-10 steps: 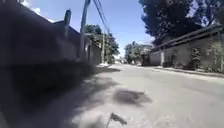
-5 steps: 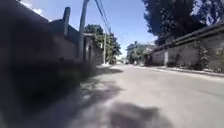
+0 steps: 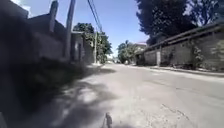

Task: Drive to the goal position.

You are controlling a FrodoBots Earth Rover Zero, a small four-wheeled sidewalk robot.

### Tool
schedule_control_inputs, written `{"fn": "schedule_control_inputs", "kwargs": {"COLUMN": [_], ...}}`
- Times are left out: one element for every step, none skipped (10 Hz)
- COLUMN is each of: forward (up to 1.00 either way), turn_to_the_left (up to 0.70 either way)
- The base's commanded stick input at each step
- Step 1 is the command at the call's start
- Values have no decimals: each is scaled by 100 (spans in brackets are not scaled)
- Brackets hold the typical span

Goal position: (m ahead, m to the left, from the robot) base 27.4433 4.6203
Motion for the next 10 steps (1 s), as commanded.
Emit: {"fn": "schedule_control_inputs", "kwargs": {"forward": [100,100,100,100,100,100,100,100,100,100], "turn_to_the_left": [0,0,0,0,0,0,0,0,0,0]}}
